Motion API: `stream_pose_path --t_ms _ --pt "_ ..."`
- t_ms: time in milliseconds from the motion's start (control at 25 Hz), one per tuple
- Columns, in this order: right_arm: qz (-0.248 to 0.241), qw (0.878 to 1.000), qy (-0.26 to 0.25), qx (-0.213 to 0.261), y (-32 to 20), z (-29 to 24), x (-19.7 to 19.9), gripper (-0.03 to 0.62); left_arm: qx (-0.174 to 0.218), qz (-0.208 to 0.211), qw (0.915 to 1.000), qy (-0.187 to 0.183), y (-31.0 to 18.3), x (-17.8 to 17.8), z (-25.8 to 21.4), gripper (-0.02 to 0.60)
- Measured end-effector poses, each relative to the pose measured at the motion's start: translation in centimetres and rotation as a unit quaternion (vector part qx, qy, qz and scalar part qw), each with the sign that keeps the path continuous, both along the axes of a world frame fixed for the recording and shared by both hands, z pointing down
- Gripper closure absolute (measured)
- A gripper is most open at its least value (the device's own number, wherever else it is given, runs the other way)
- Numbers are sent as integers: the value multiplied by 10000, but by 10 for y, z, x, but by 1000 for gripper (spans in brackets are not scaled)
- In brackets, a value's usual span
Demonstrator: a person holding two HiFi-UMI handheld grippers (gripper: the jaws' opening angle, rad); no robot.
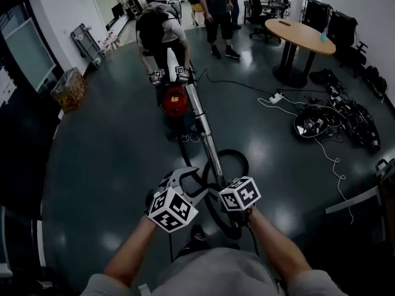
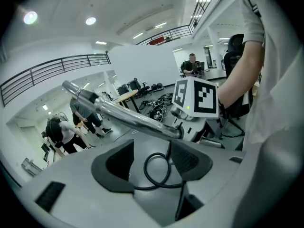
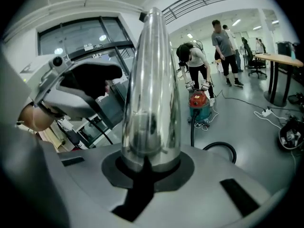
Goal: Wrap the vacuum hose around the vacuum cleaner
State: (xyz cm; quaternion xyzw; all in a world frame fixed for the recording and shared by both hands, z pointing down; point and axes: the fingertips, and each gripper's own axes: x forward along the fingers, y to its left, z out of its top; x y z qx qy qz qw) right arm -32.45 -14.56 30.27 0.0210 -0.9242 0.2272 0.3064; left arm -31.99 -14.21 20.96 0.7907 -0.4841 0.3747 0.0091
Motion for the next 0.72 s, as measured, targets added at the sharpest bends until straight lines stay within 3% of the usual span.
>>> stream_pose_path --t_ms 160,280,520,720 --pt "-176 9991 397 15 -1 15 -33 549 79 256 9993 -243 -10 -39 -1 327" --pt "-336 9969 715 39 -6 25 -59 549 146 391 9989 -230 -14 -66 -6 327" --pt "-913 9858 1391 231 -12 36 -113 549 325 785 9904 -1090 -28 -128 -10 327" --pt "-1475 9730 1735 381 -3 44 -148 549 141 1164 9814 -1519 -31 -164 -8 327"
